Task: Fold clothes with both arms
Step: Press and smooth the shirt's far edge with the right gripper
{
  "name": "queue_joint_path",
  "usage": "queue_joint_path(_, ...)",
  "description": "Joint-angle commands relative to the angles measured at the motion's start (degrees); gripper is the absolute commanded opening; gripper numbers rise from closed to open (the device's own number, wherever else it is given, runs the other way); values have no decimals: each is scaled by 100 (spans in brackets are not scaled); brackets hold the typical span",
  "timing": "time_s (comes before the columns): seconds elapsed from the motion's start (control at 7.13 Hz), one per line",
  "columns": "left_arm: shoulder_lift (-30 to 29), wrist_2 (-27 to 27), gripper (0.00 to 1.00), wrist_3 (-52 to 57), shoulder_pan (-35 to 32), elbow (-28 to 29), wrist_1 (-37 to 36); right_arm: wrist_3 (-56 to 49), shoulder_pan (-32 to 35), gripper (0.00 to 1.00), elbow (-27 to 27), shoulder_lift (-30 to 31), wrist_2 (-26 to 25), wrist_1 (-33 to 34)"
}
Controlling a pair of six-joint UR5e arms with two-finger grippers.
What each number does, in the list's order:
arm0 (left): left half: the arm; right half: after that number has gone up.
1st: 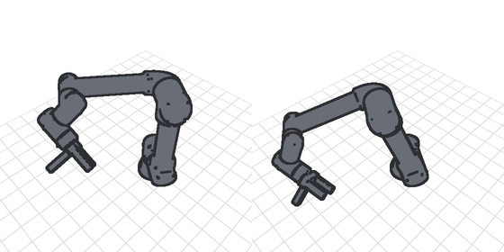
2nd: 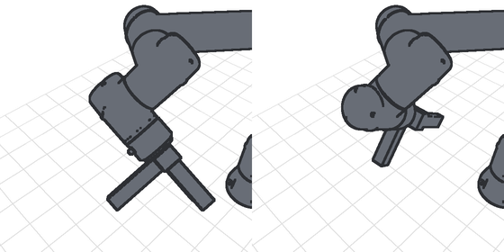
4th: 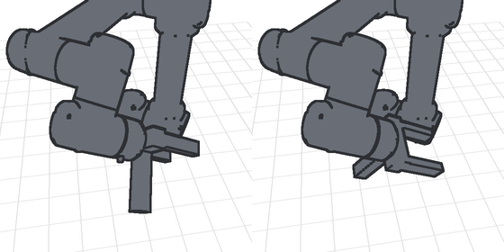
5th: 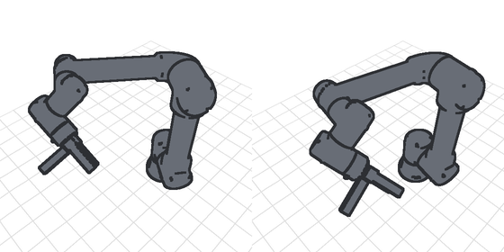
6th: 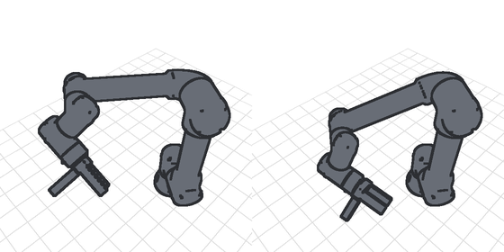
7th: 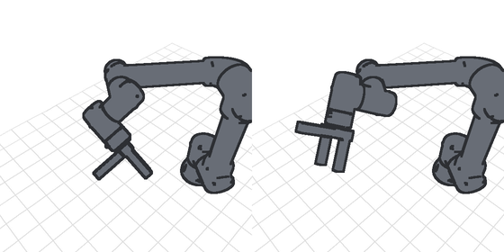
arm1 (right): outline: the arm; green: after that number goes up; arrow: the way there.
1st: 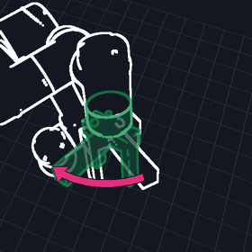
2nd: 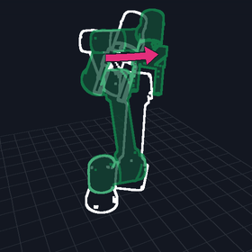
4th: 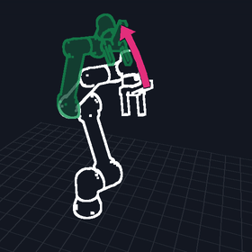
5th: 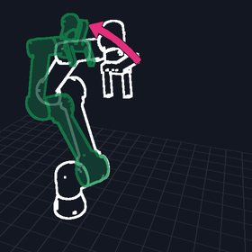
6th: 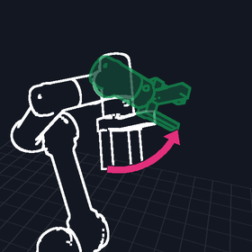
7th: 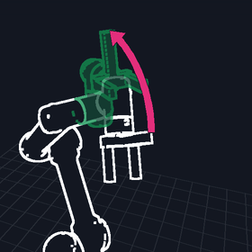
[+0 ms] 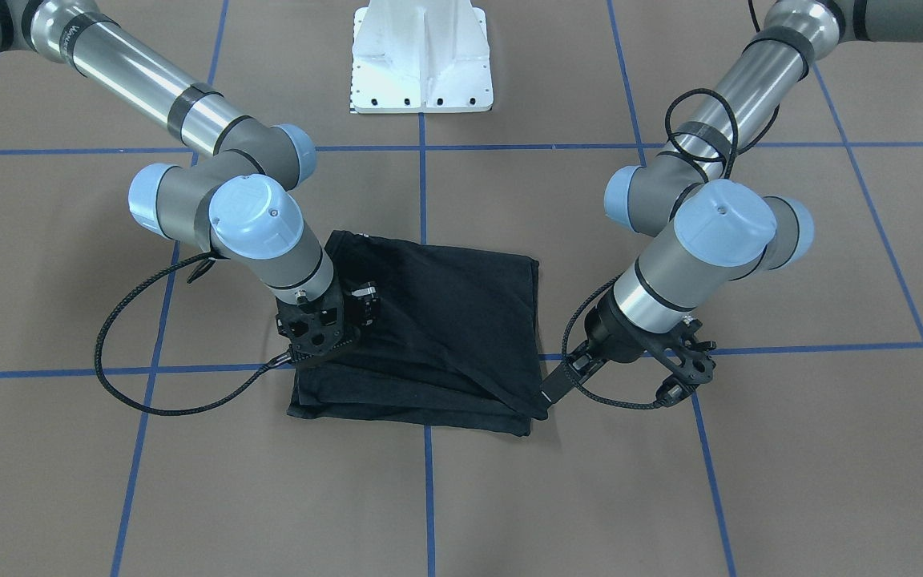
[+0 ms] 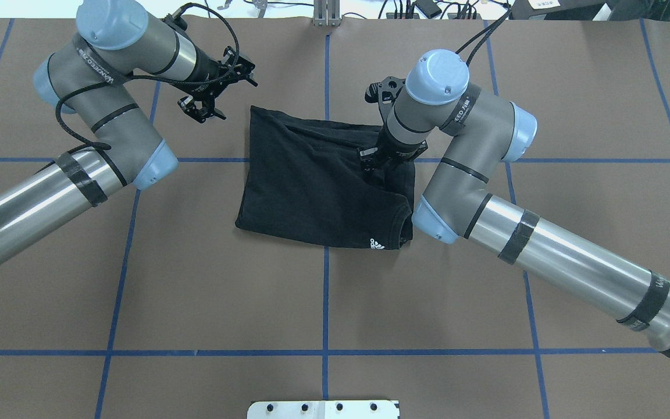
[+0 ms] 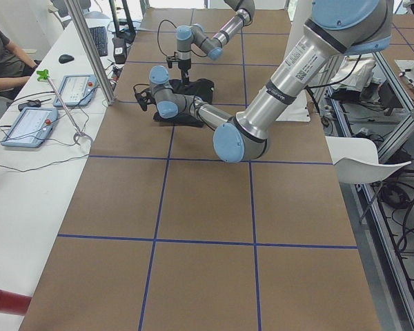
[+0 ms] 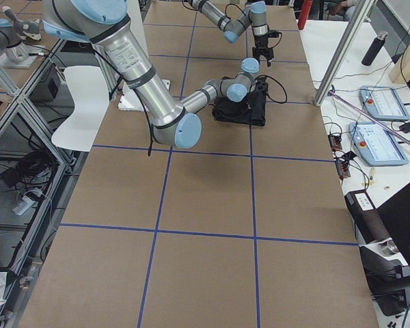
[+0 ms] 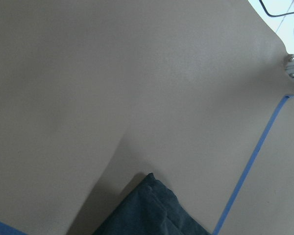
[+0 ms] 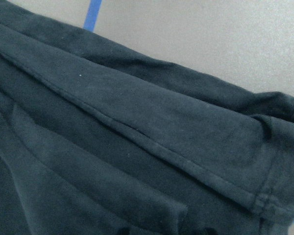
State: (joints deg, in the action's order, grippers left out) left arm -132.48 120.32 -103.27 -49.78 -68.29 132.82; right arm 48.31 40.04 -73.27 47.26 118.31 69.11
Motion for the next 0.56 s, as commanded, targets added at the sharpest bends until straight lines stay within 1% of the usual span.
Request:
queue_joint_path(0.0, 3, -9, 100, 0, -5, 0, -2, 12, -48, 54, 15, -15, -18, -3)
queue_joint_path(0.14, 12, 0, 100, 0, -5, 0, -2, 12, -57, 44, 15, -24, -27, -3)
queue_joint_path(0.42, 12, -9, 100, 0, 4, 0, -2, 3, -49, 0, 15, -24, -36, -3)
